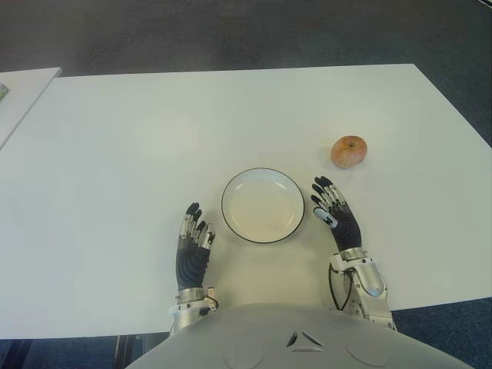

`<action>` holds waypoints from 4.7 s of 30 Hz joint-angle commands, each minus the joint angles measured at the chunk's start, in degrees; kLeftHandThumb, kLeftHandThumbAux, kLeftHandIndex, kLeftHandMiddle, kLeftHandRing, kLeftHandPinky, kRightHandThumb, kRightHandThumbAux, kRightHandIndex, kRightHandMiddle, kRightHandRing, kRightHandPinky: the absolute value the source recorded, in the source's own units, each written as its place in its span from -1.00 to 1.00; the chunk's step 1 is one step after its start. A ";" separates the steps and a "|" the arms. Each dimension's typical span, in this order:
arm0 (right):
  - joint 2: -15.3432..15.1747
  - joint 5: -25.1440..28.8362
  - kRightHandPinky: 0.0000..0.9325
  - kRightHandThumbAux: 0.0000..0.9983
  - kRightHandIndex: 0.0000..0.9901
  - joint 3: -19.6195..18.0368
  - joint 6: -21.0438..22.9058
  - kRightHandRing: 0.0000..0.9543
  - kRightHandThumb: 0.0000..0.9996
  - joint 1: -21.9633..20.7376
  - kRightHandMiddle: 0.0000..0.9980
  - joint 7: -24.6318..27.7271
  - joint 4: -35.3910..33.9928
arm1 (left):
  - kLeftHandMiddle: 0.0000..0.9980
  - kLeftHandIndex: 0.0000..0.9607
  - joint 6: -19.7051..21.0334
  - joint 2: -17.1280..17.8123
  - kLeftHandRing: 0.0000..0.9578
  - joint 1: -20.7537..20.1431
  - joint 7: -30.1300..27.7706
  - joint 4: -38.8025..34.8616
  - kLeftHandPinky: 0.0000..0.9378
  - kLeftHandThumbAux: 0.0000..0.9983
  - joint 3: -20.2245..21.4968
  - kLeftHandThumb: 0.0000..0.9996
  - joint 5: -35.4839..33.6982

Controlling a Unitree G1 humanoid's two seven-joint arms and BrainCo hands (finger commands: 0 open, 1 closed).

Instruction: Put the apples into the plate.

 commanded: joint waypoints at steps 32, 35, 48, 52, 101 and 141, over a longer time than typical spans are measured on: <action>-9.65 -41.39 -0.95 0.21 -0.95 -2.33 -16.79 -1.00 -0.42 -17.67 -1.00 -25.68 0.80 | -0.94 -0.98 -0.69 -2.99 -1.00 -0.79 -0.19 0.47 -1.00 -0.02 -1.69 -0.89 1.96; -10.65 -43.61 -0.94 0.18 -0.93 -1.79 -16.27 -1.00 -0.38 -19.63 -0.99 -27.85 1.85 | -0.93 -0.97 -0.82 -3.07 -1.00 -0.98 -0.10 0.60 -1.00 -0.03 -1.65 -0.88 2.06; -17.81 -57.22 -1.00 -0.31 -0.99 2.15 -2.40 -1.00 -0.58 -32.64 -1.00 -29.18 5.20 | -0.89 -0.94 -0.55 -3.84 -1.00 -2.04 -1.38 0.47 -1.00 -0.01 -2.60 -0.81 -2.21; -19.84 -57.69 -1.00 -0.48 -1.00 2.68 3.82 -1.00 -0.61 -34.44 -1.00 -22.79 2.73 | -0.90 -0.94 -1.23 -3.60 -1.00 -2.65 -1.33 1.08 -1.00 0.01 -2.17 -0.81 -1.22; -32.31 -59.05 -1.00 -0.61 -1.00 20.67 4.89 -1.00 -0.59 -59.63 -1.00 -29.21 50.31 | -0.97 -1.00 -1.60 -2.13 -1.00 -2.75 -3.77 1.26 -1.00 0.06 -1.00 -0.82 -3.30; -30.50 -56.87 -1.00 -0.51 -1.00 25.24 2.96 -1.00 -0.61 -63.19 -1.00 -31.99 63.53 | -0.97 -1.00 -5.65 -3.39 -1.00 -5.00 -5.01 5.93 -1.00 0.13 1.29 -0.82 -3.12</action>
